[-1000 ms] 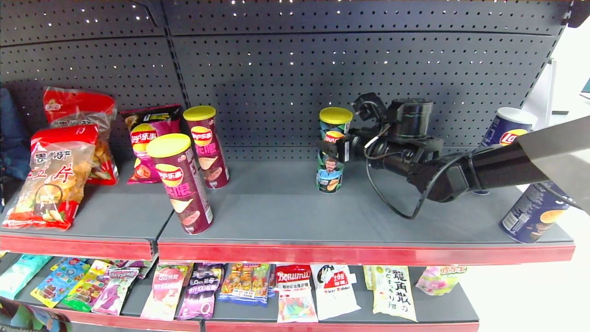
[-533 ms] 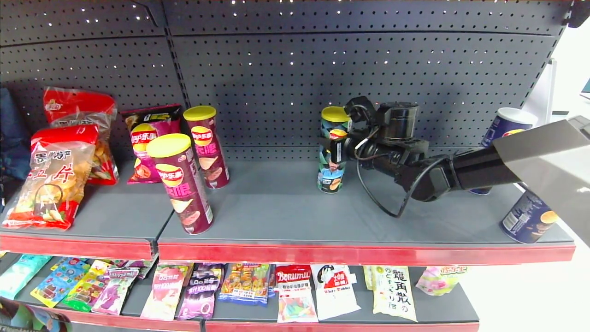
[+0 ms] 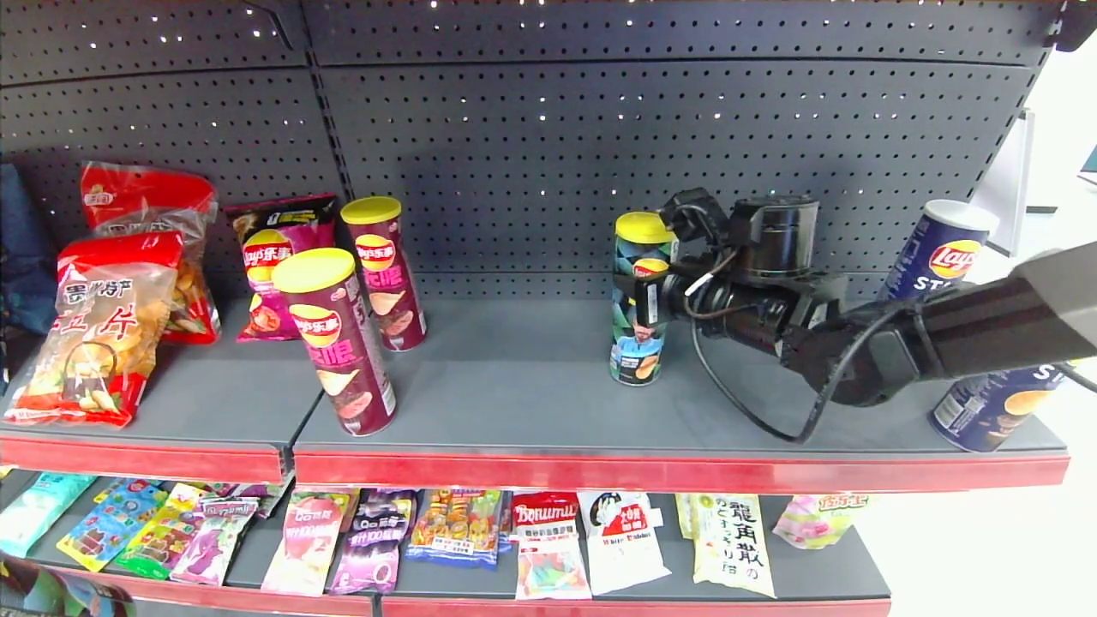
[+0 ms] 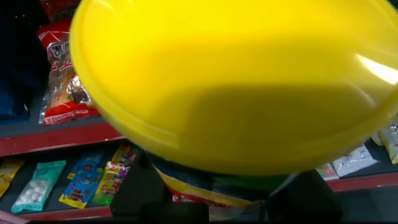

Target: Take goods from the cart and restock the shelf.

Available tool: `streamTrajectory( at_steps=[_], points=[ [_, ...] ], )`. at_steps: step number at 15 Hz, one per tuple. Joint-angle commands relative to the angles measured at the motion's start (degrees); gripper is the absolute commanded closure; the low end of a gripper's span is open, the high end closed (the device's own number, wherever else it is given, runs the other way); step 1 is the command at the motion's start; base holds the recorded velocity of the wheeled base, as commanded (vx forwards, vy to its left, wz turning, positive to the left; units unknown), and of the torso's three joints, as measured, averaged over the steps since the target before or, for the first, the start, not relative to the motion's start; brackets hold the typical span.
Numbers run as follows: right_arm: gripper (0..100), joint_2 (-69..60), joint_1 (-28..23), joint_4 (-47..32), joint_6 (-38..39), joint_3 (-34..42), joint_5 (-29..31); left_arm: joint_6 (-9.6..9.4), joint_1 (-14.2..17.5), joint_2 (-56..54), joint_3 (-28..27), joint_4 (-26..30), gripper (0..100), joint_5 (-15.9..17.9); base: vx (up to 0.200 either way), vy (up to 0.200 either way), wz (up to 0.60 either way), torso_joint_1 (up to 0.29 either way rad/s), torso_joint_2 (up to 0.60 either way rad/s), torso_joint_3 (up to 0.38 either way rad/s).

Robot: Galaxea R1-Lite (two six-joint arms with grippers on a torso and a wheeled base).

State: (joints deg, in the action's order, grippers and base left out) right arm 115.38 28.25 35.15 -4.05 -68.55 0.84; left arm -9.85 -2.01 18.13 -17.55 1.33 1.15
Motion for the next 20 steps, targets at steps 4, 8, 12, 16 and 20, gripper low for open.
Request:
streamTrajectory(
  at_steps=[4,8,12,16,20],
  points=[
    [100,-11.41,4.98,0.54,2.82,10.45,6.37,0.01,-0.01,0.15,-0.02,-0.1,100,0.26,0.0,0.0,0.0,0.0,0.0,0.0],
    [100,-11.59,7.97,4.14,6.42,12.83,11.46,0.18,-0.01,-0.29,-0.02,-0.1,100,0.26,0.0,0.0,0.0,0.0,0.0,0.0],
    [100,-10.62,9.46,12.58,5.63,20.12,11.73,0.18,-0.01,-0.37,-0.02,-0.1,100,0.26,0.0,0.0,0.0,0.0,0.0,0.0],
    [100,-8.6,9.2,15.13,4.31,20.47,13.75,0.18,-0.01,-0.37,-0.2,-0.1,100,0.35,0.0,0.0,0.0,0.0,0.0,0.0],
    [100,-7.89,9.37,15.13,4.22,20.47,14.8,0.18,-0.01,-0.55,-0.2,-0.1,100,0.35,0.0,0.0,0.0,0.0,0.0,0.0]
  ],
)
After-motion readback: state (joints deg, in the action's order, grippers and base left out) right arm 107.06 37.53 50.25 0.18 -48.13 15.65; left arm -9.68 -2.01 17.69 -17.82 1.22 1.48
